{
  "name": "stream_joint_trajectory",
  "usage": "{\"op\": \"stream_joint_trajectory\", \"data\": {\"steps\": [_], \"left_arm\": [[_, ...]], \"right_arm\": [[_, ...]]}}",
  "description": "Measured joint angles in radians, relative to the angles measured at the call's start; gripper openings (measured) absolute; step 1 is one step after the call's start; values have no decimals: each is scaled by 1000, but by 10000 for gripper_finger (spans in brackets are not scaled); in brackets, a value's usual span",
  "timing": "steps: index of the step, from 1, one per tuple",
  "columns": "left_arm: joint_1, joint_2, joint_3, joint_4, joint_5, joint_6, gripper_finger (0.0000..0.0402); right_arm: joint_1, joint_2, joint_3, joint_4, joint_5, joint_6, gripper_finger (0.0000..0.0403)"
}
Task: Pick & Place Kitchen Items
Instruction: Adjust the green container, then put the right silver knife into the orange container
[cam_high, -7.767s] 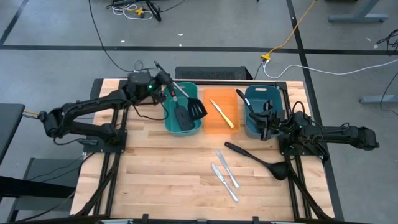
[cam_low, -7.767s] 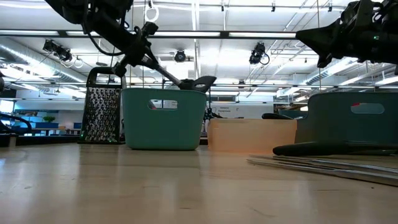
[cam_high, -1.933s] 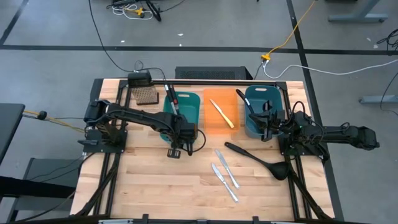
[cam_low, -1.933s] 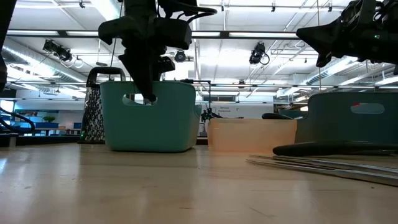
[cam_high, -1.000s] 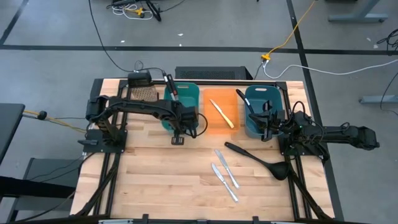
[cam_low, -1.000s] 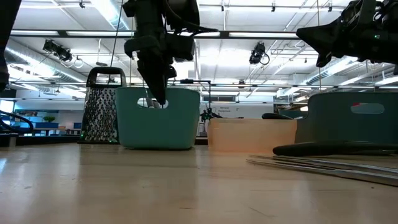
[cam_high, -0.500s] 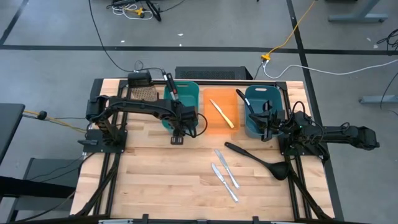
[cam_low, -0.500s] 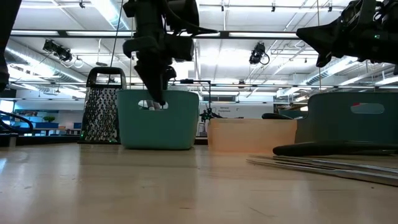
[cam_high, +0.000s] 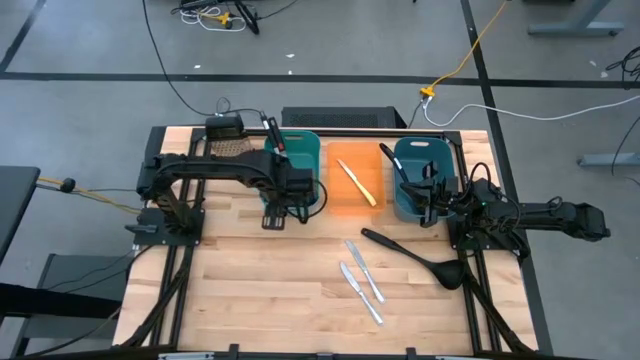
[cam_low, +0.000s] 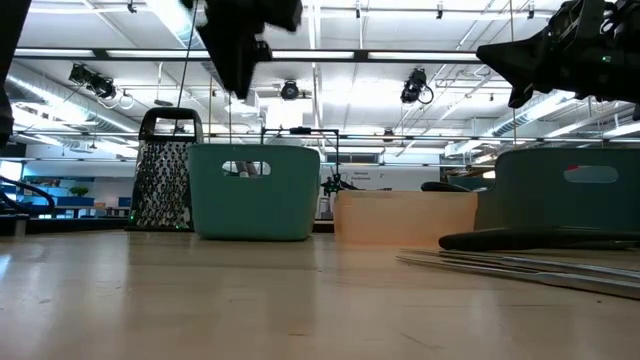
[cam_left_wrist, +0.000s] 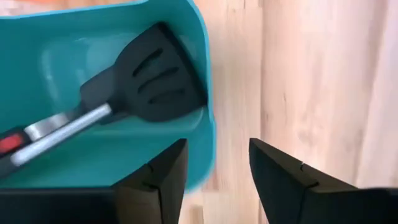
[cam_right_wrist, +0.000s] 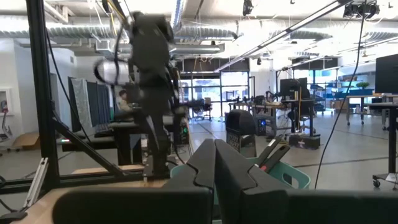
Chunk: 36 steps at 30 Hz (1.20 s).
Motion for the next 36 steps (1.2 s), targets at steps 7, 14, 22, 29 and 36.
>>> {"op": "stream_joint_trajectory", "data": {"steps": [7, 14, 22, 29, 36], "left_arm": [[-96, -22, 204, -151, 2, -71, 128], [-184, -153, 259, -160, 114, -73, 28], [-227, -447, 134, -142, 24, -127, 11], [-225, -872, -250, 261, -71, -168, 9], [-225, -1207, -635, 658, -156, -159, 5]], "right_arm": [[0, 0, 0, 0, 0, 0, 6], [0, 0, 0, -4, 0, 0, 6], [0, 0, 0, -7, 1, 2, 6], [0, 0, 0, -7, 3, 10, 6], [0, 0, 0, -2, 1, 24, 6]]}}
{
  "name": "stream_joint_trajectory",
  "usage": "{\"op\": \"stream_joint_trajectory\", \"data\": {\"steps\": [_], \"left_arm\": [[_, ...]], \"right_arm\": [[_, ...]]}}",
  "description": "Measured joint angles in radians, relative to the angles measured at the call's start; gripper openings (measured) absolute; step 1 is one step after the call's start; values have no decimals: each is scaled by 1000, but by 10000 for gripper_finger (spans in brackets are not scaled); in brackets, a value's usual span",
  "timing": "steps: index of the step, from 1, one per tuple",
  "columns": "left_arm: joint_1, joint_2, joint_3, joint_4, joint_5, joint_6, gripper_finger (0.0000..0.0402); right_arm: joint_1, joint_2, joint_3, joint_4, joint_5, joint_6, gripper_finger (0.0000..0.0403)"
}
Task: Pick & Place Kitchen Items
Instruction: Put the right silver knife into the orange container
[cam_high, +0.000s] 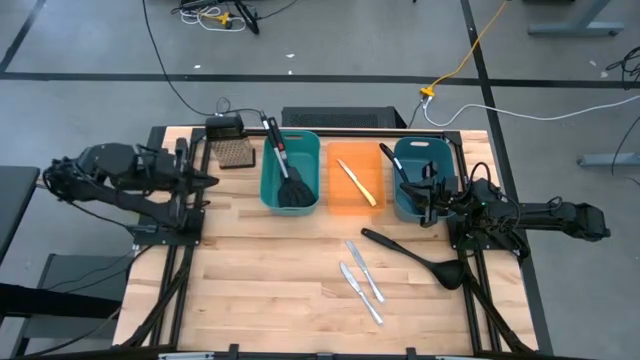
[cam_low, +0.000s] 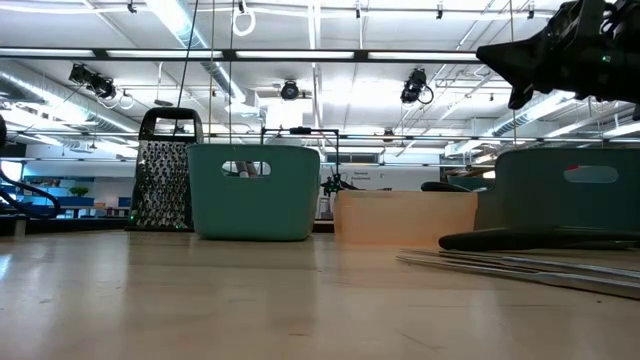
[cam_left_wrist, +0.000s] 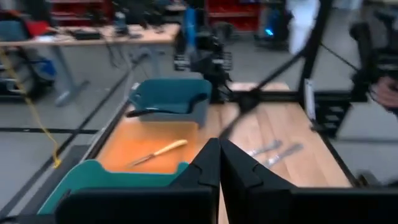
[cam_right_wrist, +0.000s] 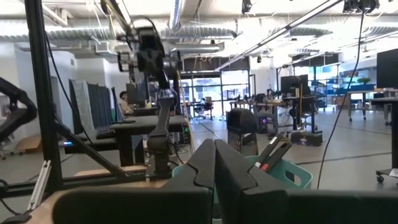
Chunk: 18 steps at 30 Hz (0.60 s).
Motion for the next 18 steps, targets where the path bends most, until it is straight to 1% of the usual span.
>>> {"op": "stream_joint_trajectory", "data": {"steps": [5, 9, 12, 16, 18], "left_arm": [[0, -118, -162, 25, -127, 8, 10], [0, -169, -278, 23, -172, 2, 9], [0, -199, -363, 60, -168, 7, 6], [0, -247, -480, 220, -109, 104, 4], [0, -279, -510, 267, -101, 134, 5]], "right_arm": [[0, 0, 0, 2, 1, 0, 6], [0, 0, 0, 3, 2, 4, 6], [0, 0, 0, 2, 2, 6, 6], [0, 0, 0, 2, 2, 19, 6], [0, 0, 0, 2, 2, 19, 6]]}}
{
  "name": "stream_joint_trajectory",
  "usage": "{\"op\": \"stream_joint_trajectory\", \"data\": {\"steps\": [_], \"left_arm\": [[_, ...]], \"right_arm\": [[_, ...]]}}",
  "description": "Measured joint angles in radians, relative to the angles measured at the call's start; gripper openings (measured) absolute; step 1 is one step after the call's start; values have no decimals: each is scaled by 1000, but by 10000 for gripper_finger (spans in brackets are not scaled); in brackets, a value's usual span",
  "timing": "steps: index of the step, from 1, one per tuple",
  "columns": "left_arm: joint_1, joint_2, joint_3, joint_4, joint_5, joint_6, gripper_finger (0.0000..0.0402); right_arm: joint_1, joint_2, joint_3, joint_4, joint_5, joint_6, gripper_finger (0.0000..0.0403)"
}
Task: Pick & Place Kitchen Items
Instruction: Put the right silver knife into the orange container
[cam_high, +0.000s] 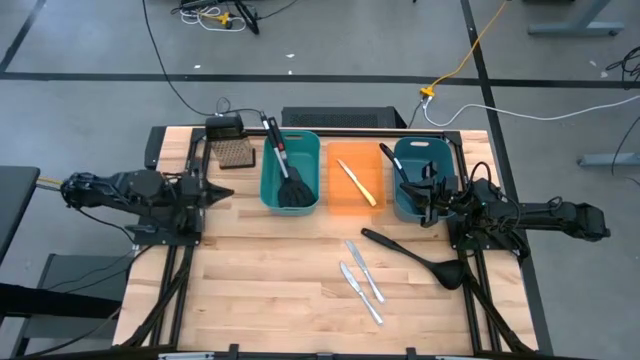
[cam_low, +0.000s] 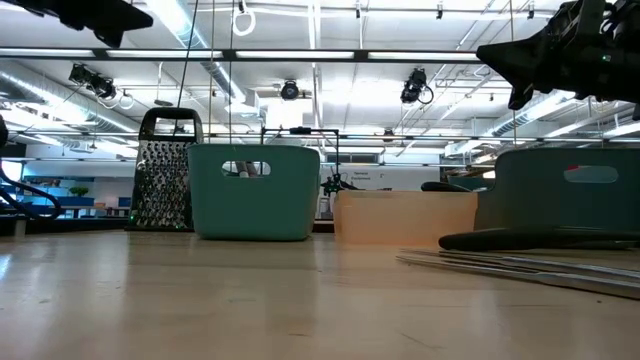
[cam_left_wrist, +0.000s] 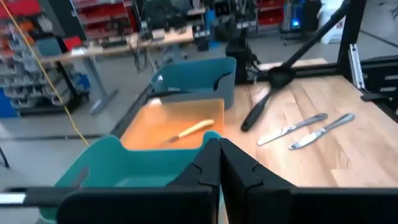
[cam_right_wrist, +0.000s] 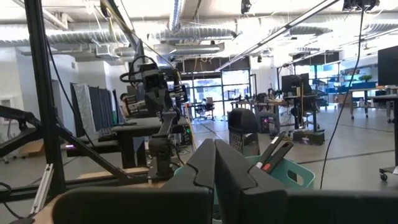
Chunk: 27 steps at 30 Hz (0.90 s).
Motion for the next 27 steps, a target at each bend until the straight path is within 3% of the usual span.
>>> {"op": "stream_joint_trajectory", "data": {"steps": [5, 10, 15, 27], "left_arm": [[0, -140, -22, 18, 26, 6, 3], [0, -259, -120, 175, 47, -37, 4], [0, -238, -230, 315, 61, 31, 3], [0, -236, -318, 339, 23, 66, 3]], "right_arm": [[0, 0, 0, 0, 0, 4, 6], [0, 0, 0, -1, 0, 4, 6], [0, 0, 0, -3, 0, 3, 6], [0, 0, 0, -11, 0, 3, 6]]}}
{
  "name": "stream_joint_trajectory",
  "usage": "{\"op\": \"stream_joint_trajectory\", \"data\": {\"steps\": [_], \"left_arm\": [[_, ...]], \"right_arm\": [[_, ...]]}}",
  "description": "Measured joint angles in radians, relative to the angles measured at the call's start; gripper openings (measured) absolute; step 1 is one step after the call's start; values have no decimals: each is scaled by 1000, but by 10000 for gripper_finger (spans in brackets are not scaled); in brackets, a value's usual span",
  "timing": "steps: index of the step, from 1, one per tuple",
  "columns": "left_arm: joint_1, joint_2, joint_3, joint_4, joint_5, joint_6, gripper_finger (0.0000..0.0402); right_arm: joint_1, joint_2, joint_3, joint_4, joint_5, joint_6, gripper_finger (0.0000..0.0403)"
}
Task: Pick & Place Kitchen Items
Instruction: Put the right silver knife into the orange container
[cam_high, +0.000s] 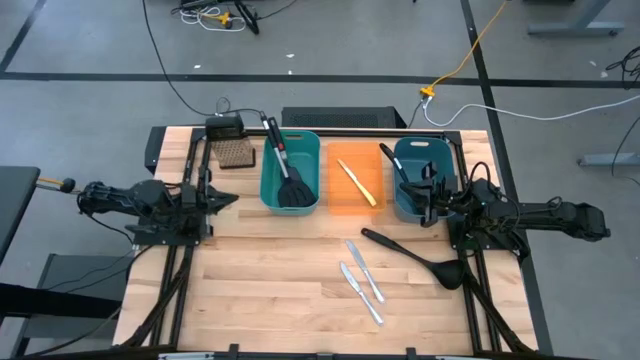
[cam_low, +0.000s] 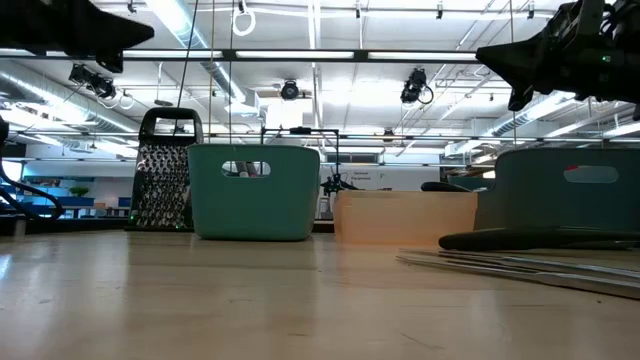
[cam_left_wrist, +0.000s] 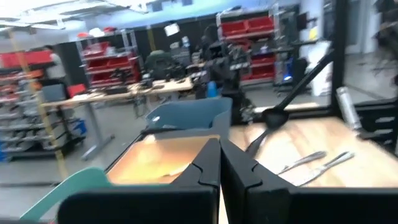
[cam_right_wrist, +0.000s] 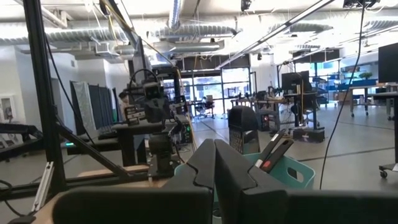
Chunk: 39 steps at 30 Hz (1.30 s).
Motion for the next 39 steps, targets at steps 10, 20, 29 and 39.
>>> {"op": "stream_joint_trajectory", "data": {"steps": [10, 20, 29, 39], "left_arm": [[0, 2, -31, 41, 7, 48, 6], [0, 1, -31, 89, -12, 73, 9], [0, 1, -31, 93, -30, 109, 15], [0, 1, -31, 93, -127, 125, 9]], "right_arm": [[0, 0, 0, -13, 0, -4, 6], [0, 0, 0, -44, 1, 18, 6], [22, 29, 228, -313, -20, 91, 6], [234, 368, 778, -967, 191, 196, 6]]}}
